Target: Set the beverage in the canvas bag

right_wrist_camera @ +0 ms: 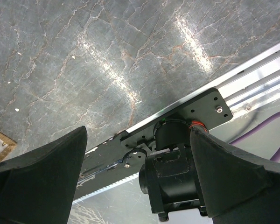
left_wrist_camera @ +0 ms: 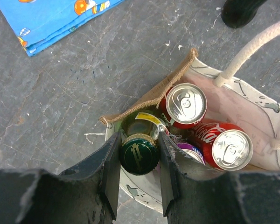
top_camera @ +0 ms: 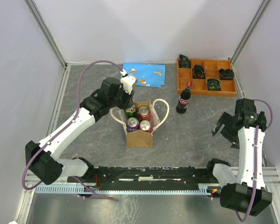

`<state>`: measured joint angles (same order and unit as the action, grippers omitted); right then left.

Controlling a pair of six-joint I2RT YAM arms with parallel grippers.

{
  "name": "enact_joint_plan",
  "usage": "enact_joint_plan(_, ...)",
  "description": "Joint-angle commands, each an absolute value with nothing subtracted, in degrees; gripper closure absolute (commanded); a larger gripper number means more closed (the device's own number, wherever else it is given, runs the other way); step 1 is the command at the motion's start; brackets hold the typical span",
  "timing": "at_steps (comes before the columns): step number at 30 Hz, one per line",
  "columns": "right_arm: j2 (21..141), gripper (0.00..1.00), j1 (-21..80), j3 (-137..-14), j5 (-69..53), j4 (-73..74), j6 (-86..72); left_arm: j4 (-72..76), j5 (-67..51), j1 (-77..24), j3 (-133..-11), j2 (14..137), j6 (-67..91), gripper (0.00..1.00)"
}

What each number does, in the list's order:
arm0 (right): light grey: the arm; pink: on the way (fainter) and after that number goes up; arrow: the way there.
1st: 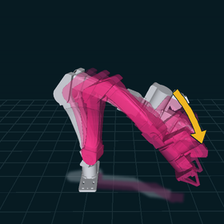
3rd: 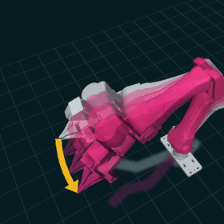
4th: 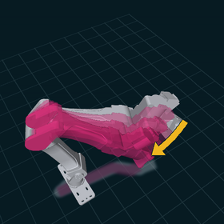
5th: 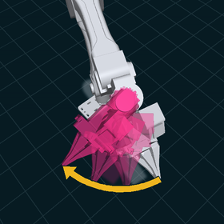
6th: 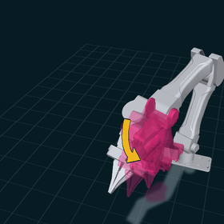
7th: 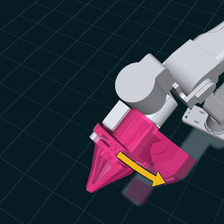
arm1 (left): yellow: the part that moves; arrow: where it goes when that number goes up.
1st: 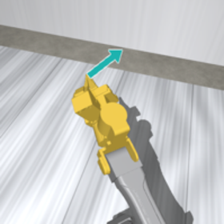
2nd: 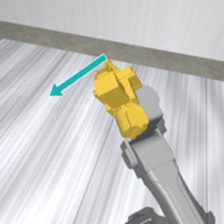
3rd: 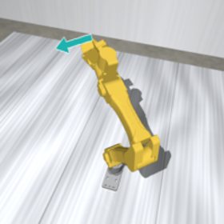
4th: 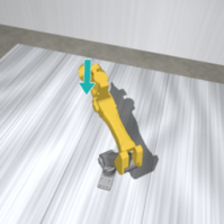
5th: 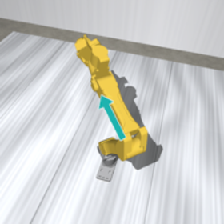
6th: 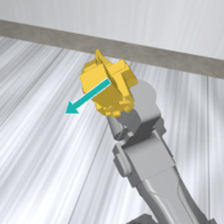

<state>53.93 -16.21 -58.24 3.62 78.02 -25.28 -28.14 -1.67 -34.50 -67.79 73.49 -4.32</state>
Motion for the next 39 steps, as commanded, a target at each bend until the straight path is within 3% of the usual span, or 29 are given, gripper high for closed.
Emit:
enact_joint_plan(1,53.3,0.01,-16.4,-59.3,4.3,78.3,-25.6,-19.3,-3.1,-34.3,-67.1,72.1,-4.3,0.97)
enact_joint_plan(33,54.1,0.01,-16.4,-60.0,4.8,78.7,-25.5,-15.1,0.2,-38.2,-56.4,73.3,-7.6,0.97)
enact_joint_plan(35,54.0,0.01,-16.4,-60.1,4.7,78.7,-25.4,-15.4,0.5,-38.2,-56.6,73.4,-7.6,0.90)
enact_joint_plan(37,54.1,0.01,-16.4,-60.2,4.7,78.7,-25.4,-15.8,0.8,-38.2,-56.8,73.4,-7.5,0.63)
enact_joint_plan(39,54.1,0.01,-16.4,-60.1,4.7,78.8,-25.4,-16.2,1.1,-38.3,-57.4,73.1,-7.3,0.43)
